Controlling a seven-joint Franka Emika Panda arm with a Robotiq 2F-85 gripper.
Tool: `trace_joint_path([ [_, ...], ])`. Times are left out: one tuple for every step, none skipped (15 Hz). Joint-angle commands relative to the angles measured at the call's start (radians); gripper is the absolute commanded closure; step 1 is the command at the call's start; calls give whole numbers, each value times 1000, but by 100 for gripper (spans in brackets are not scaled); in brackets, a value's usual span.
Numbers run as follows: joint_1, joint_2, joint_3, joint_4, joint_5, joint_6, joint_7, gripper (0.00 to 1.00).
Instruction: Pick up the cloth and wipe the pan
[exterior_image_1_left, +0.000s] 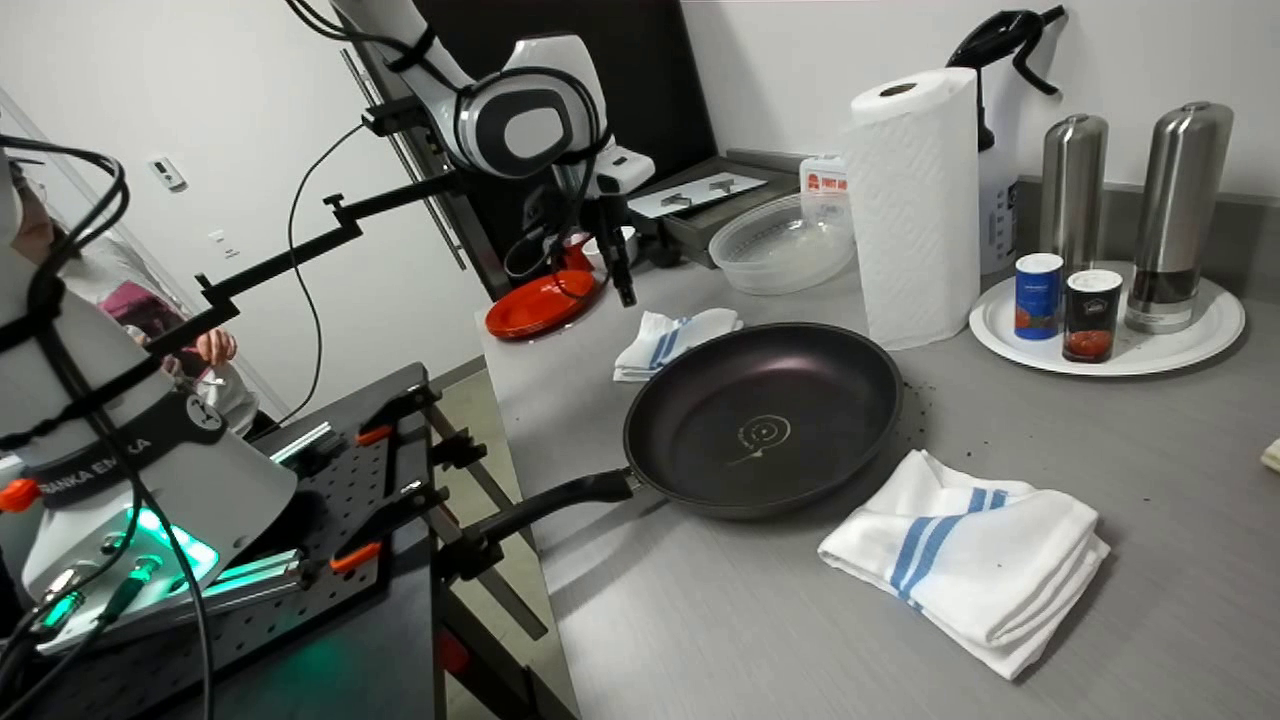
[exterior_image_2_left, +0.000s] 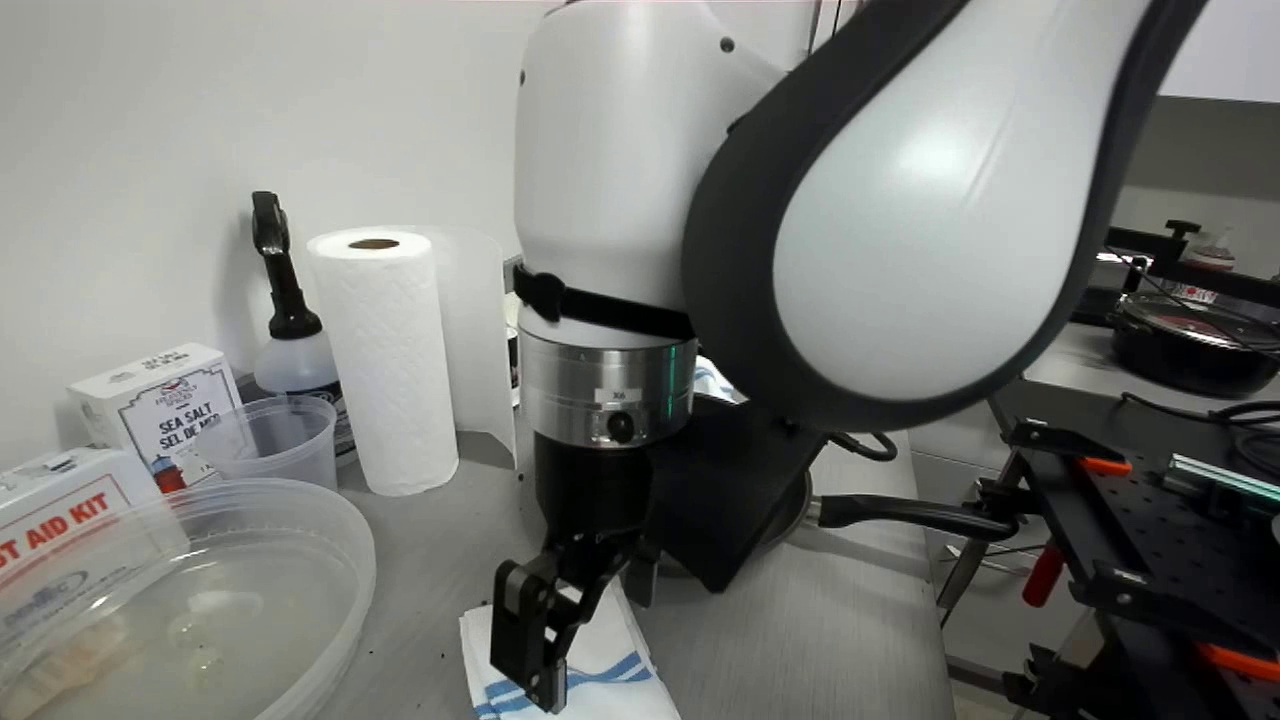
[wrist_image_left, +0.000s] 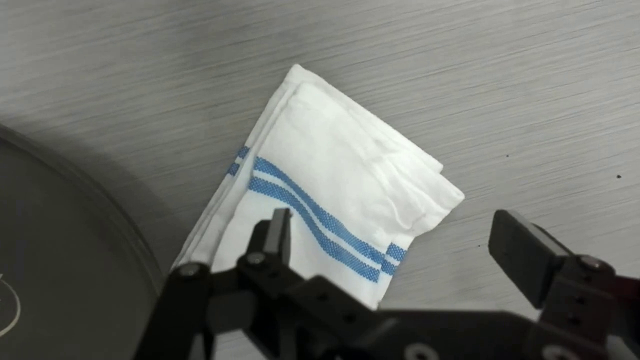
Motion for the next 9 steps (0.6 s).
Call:
trace_joint_path([
  [61, 65, -44, 28, -10, 64, -47, 0],
  [84, 85, -63, 40, -20, 75, -43, 0],
  [104, 103, -78, 51, -25, 84, -39, 0],
  [132, 124, -102, 67, -32, 94, -29, 0],
  [155, 143, -121, 82, -37, 100, -25, 0],
  [181, 167, -144, 103, -43, 101, -19, 0],
  [210, 191, -168, 126, -49, 103, -10, 0],
  [235, 215, -191, 148, -54, 106, -3, 0],
  [257, 241, -212, 177, -58, 102, 1, 0],
])
